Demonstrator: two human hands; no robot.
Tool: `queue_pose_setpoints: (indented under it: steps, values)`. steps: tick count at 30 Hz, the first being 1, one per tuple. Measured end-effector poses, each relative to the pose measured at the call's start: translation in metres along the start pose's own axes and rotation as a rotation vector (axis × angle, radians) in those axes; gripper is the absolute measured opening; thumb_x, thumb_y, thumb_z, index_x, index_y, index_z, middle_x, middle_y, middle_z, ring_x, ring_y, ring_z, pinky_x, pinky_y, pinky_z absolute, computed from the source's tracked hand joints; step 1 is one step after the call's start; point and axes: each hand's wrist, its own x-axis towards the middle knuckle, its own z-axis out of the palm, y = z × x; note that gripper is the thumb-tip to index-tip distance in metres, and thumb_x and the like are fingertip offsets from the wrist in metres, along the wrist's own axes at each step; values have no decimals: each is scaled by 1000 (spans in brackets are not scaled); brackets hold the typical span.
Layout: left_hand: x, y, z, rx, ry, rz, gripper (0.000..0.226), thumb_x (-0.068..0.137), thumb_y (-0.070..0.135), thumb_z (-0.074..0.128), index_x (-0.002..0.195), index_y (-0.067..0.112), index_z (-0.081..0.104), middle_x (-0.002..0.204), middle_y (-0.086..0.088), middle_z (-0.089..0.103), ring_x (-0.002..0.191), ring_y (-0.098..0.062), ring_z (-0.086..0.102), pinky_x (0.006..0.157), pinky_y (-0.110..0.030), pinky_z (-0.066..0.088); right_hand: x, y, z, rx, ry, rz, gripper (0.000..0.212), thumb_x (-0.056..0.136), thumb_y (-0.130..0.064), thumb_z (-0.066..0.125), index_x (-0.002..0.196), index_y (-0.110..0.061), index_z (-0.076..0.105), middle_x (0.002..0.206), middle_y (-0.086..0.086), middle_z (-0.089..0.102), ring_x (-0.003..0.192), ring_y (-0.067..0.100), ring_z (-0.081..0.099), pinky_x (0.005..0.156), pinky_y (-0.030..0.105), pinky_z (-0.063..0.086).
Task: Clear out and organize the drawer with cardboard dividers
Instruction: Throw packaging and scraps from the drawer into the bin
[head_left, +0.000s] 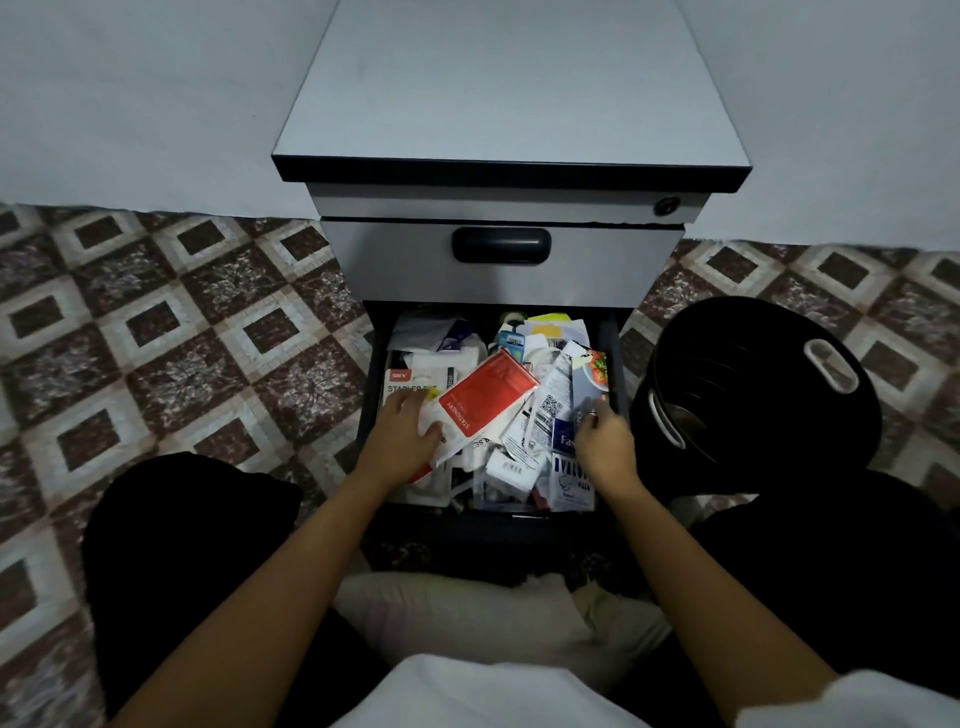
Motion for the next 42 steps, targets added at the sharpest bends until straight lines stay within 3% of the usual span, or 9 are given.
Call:
queue_pose_setpoints:
  steps: [8,12,18,21,27,30,35,40,42]
  values:
    - [18,3,18,-20,35,-218,81,82,38,67,145,11,25,142,-22,27,131,-39,26,106,-48,32,16,2,22,-157,31,101,43,97,-15,42,137,-1,38,127,28,47,116,42,46,94,40,39]
    - [18,6,27,-17,110,-370,78,77,50,68,135,8,37,137,-20,31,126,-38,29,100,-48,34,14,0,27,-220,47,148,39,96,-26,47,129,-6,49,128,21,45,118,39,42,94,41,39]
    - [17,16,42,-75,124,-501,74,77,59,63,135,20,38,151,-17,9,137,-37,13,112,-53,17,10,0,34,-9,78,139,39,86,-24,62,123,-12,57,134,16,35,120,37,41,99,39,37]
    - [16,20,44,-152,106,-565,76,77,59,63,138,26,33,149,-17,11,133,-39,20,111,-51,20,10,-3,34,4,53,156,45,85,-28,64,126,-14,52,131,21,38,120,41,40,98,38,37]
    - [19,22,37,-267,124,-570,90,77,55,67,144,19,21,145,-20,23,131,-40,30,107,-49,26,16,-5,26,-74,34,198,83,79,-40,70,143,-9,28,138,20,38,129,38,33,102,43,32]
    - [21,21,36,-280,124,-558,102,74,56,69,147,12,15,147,-21,24,133,-39,29,106,-50,29,19,-7,26,-73,-11,231,69,79,-42,69,133,-11,42,135,17,37,126,37,33,101,44,35]
    - [21,17,33,-210,102,-561,92,72,61,67,140,10,31,144,-19,24,133,-36,25,106,-48,27,19,-4,26,172,-68,269,70,75,-28,77,130,-11,37,137,18,29,121,37,41,100,40,42]
    - [18,15,36,-382,68,-546,97,72,53,73,143,13,20,143,-18,19,128,-37,35,103,-45,36,21,1,31,338,-72,268,86,64,-14,84,132,-1,32,131,19,49,114,35,54,99,47,45]
    - [18,15,37,-364,71,-547,101,71,55,73,144,14,17,143,-18,21,128,-38,36,103,-46,36,25,3,34,411,-116,269,74,66,-7,83,126,2,41,123,16,57,109,31,58,97,48,47]
